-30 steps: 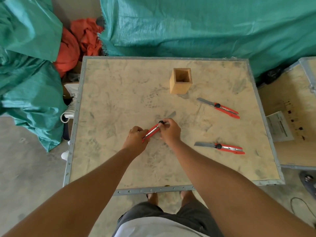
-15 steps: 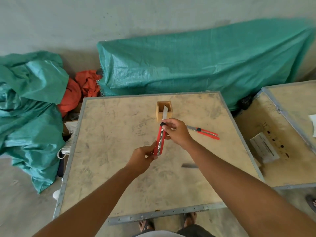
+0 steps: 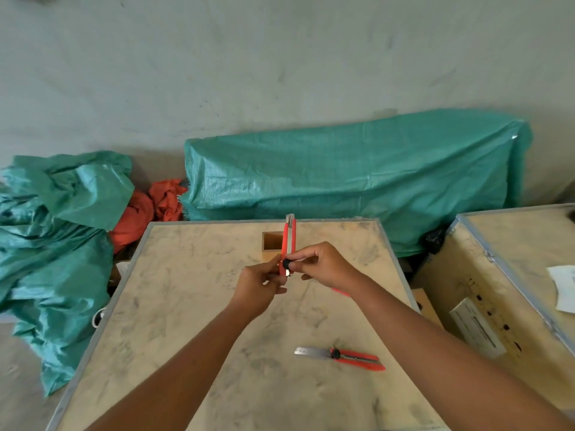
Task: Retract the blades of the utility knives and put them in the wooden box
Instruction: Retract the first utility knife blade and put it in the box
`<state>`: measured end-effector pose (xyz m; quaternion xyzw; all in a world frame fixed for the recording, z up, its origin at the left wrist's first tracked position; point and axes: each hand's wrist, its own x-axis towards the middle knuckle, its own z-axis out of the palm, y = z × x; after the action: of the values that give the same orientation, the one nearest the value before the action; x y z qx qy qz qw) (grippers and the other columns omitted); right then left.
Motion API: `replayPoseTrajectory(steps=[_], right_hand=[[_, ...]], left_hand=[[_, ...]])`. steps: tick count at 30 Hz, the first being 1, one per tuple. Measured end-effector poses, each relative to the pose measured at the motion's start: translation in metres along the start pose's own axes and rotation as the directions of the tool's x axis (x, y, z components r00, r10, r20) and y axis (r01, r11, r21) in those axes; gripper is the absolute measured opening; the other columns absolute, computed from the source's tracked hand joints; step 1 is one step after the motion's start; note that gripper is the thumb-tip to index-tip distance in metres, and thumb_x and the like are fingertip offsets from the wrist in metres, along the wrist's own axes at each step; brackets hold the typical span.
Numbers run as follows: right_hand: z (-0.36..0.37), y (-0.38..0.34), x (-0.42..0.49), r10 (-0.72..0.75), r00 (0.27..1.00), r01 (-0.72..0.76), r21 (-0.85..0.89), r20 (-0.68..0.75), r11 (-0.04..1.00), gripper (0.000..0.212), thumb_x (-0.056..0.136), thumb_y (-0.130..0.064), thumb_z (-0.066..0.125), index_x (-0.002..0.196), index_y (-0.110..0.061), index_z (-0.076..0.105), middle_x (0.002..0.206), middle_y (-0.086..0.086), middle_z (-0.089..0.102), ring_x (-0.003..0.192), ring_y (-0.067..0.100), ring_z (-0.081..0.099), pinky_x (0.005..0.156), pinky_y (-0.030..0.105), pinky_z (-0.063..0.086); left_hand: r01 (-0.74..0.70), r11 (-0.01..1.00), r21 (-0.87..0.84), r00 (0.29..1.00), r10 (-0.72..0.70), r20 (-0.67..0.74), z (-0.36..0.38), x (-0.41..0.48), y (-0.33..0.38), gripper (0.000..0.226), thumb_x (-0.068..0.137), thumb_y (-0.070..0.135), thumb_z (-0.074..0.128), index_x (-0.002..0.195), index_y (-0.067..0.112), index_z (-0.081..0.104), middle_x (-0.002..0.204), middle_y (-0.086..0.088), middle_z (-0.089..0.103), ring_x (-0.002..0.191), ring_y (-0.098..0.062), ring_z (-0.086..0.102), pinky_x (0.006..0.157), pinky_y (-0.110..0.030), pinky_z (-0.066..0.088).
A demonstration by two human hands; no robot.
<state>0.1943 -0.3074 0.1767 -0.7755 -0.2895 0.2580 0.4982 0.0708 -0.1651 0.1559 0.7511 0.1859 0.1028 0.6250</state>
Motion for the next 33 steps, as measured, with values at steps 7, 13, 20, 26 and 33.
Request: replayPoseTrajectory(steps=[7, 13, 20, 26, 33], right_hand=[[-0.040, -0.005, -0.003, -0.127, 0.992, 0.125, -0.183, -0.003, 0.975, 0.022, 0.083, -0.016, 0.081, 0.103, -0.025, 0.079, 0.096, -0.012, 0.077, 0.086, 0.007, 0.071, 0.082, 0.024, 0.057], [-0.052, -0.009, -0.002, -0.212, 0.977, 0.213, -0.214, 0.028, 0.953, 0.022, 0.083, -0.021, 0.081, 0.103, -0.028, 0.076, 0.101, -0.011, 0.074, 0.088, 0.010, 0.070, 0.079, 0.022, 0.058], [-0.045, -0.024, 0.005, -0.251, 0.968, 0.242, -0.184, -0.030, 0.953, 0.018, 0.078, -0.021, 0.086, 0.091, -0.026, 0.074, 0.093, -0.008, 0.075, 0.085, 0.013, 0.069, 0.071, 0.022, 0.052], [-0.033, -0.033, 0.011, -0.269, 0.963, 0.266, -0.172, 0.002, 0.949, 0.026, 0.083, -0.022, 0.081, 0.107, -0.031, 0.076, 0.097, -0.013, 0.075, 0.083, 0.002, 0.067, 0.073, 0.011, 0.049], [-0.009, -0.036, 0.018, -0.276, 0.950, 0.256, -0.140, -0.144, 0.956, 0.015, 0.082, -0.024, 0.083, 0.095, -0.021, 0.076, 0.091, -0.009, 0.076, 0.077, -0.002, 0.066, 0.071, 0.009, 0.051]], left_hand=[[-0.001, 0.999, -0.045, 0.997, -0.003, -0.078, 0.039, 0.001, 0.022, 0.048, 0.085, -0.009, 0.066, 0.129, 0.010, 0.060, 0.097, -0.011, 0.074, 0.093, -0.027, 0.070, 0.074, -0.035, 0.063], [-0.033, 0.999, -0.035, 0.990, 0.028, -0.136, 0.049, -0.001, 0.036, 0.047, 0.084, -0.006, 0.069, 0.127, 0.013, 0.062, 0.098, -0.013, 0.075, 0.088, -0.025, 0.070, 0.073, -0.037, 0.063], [-0.045, 0.997, -0.062, 0.988, 0.036, -0.150, 0.032, 0.002, 0.048, 0.052, 0.081, -0.009, 0.070, 0.127, 0.013, 0.062, 0.100, -0.010, 0.075, 0.085, -0.015, 0.067, 0.073, -0.033, 0.063], [-0.044, 0.998, -0.044, 0.991, 0.038, -0.129, 0.006, 0.008, 0.051, 0.051, 0.080, -0.009, 0.072, 0.126, 0.008, 0.063, 0.097, -0.013, 0.075, 0.082, -0.014, 0.067, 0.072, -0.032, 0.063], [-0.063, 0.998, -0.018, 0.996, 0.062, -0.069, -0.015, 0.016, 0.047, 0.052, 0.079, -0.010, 0.072, 0.126, 0.011, 0.063, 0.090, -0.002, 0.076, 0.081, -0.011, 0.069, 0.071, -0.031, 0.062]])
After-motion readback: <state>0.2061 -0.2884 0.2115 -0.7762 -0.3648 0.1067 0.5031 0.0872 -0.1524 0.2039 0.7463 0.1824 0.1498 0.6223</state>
